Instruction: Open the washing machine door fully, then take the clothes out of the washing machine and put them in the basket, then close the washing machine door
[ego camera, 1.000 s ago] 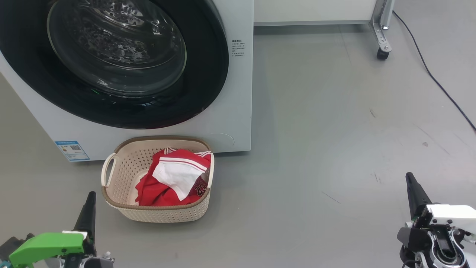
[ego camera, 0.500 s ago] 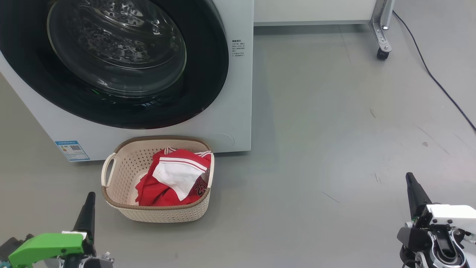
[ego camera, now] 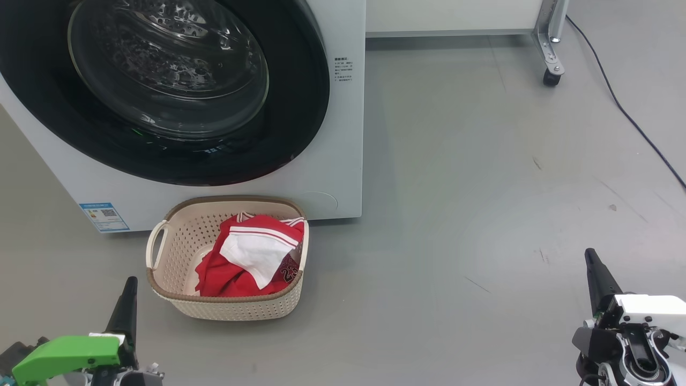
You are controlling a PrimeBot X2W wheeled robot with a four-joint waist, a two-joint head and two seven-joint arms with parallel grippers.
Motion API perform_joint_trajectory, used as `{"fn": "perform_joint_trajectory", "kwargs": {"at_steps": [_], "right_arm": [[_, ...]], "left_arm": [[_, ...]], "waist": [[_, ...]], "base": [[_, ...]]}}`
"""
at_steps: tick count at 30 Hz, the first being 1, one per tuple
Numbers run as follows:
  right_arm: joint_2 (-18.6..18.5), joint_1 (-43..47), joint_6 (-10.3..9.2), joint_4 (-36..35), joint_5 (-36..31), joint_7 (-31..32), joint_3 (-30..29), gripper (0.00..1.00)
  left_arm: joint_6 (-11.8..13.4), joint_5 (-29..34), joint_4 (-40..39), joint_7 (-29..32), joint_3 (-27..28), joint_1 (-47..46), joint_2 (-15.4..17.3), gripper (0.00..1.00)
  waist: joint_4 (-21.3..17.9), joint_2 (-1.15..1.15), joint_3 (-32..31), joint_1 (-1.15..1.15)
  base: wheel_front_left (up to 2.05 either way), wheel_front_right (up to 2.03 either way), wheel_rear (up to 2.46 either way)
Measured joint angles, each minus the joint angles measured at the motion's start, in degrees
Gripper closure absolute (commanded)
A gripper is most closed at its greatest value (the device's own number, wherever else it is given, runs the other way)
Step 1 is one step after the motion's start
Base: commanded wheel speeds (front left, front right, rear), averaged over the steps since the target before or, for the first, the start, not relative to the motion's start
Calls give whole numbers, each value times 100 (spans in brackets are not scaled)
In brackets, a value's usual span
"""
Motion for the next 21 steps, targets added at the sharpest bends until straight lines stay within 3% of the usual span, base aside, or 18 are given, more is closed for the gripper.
{"fn": "perform_joint_trajectory", "kwargs": {"at_steps": [21], "right_arm": [[0, 0, 0, 0, 1, 0, 0, 100]], "left_arm": [[-1, 0, 7, 1, 15, -3, 0, 100]], "waist": [[0, 0, 0, 0]], "base": [[0, 0, 0]]}}
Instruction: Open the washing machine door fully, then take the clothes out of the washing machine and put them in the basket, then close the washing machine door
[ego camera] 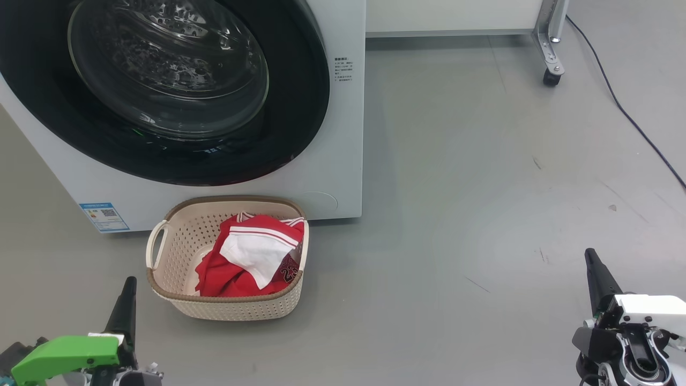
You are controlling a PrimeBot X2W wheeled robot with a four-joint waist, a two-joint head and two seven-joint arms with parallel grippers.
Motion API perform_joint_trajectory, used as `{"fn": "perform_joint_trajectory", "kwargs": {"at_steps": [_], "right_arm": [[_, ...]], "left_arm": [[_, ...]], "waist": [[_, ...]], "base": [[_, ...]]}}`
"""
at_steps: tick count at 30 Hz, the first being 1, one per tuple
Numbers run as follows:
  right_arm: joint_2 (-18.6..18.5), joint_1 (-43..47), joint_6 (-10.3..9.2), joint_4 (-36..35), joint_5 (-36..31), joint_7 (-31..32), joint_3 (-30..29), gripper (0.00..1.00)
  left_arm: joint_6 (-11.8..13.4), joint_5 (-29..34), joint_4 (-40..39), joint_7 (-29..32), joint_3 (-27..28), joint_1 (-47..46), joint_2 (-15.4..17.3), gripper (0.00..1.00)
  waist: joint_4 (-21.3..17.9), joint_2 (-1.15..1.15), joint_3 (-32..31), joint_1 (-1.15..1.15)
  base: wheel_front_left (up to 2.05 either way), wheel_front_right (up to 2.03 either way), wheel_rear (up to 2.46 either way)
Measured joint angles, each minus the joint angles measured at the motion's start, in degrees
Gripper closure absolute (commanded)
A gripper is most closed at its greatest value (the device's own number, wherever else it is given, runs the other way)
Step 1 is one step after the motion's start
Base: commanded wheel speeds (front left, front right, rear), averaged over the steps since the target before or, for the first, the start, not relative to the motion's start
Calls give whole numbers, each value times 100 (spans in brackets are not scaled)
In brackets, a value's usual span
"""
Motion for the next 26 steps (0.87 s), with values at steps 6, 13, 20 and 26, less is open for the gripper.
{"fn": "perform_joint_trajectory", "kwargs": {"at_steps": [6, 13, 20, 26], "right_arm": [[0, 0, 0, 0, 0, 0, 0, 100], [0, 0, 0, 0, 0, 0, 0, 100], [0, 0, 0, -1, 0, 0, 0, 100], [0, 0, 0, -1, 0, 0, 0, 100]], "left_arm": [[0, 0, 1, 0, 3, -1, 0, 100], [0, 0, 1, 0, 5, -1, -1, 100], [0, 0, 0, 0, 9, -2, -1, 100], [0, 0, 0, 0, 12, -3, -1, 100]], "waist": [[0, 0, 0, 0], [0, 0, 0, 0], [0, 0, 0, 0], [1, 0, 0, 0]], "base": [[0, 0, 0], [0, 0, 0], [0, 0, 0], [0, 0, 0]]}}
